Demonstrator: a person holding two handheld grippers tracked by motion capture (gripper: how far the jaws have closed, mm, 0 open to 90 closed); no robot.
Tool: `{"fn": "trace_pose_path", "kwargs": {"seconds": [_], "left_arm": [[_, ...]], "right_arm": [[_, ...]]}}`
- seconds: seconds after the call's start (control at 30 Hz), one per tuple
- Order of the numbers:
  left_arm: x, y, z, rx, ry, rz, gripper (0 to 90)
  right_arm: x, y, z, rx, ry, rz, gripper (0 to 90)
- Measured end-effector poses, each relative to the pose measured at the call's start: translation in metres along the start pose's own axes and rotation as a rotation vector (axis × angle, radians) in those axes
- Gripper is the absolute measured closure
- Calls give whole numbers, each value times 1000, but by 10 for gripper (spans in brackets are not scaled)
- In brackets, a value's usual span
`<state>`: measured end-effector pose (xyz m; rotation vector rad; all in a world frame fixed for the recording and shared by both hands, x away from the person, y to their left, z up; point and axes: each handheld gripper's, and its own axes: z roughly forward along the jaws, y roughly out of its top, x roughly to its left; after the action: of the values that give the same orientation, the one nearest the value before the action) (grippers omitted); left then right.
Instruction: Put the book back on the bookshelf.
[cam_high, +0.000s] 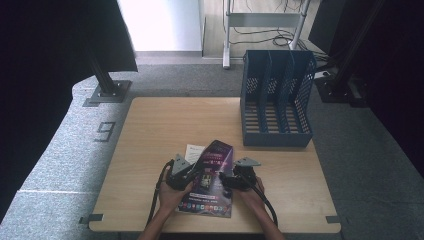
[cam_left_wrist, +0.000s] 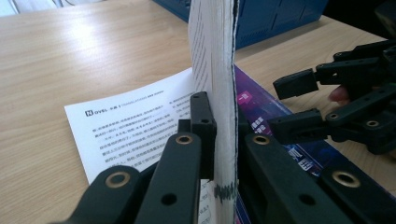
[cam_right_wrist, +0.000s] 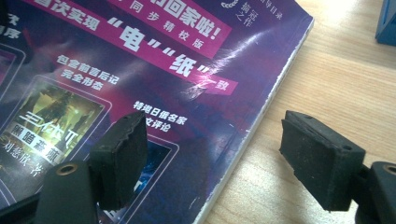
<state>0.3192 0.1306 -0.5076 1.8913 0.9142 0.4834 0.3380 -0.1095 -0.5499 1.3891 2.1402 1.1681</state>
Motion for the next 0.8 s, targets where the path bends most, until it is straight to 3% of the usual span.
{"fn": "trace_pose_path", "kwargs": {"seconds": [0.5, 0.8], "left_arm": [[-10, 8, -15, -58, -13, 31, 873], [-17, 13, -23, -89, -30, 47, 874]], "right_arm": [[-7, 8, -11, -73, 56, 26, 224], [-8, 10, -13, -85, 92, 37, 203]]}}
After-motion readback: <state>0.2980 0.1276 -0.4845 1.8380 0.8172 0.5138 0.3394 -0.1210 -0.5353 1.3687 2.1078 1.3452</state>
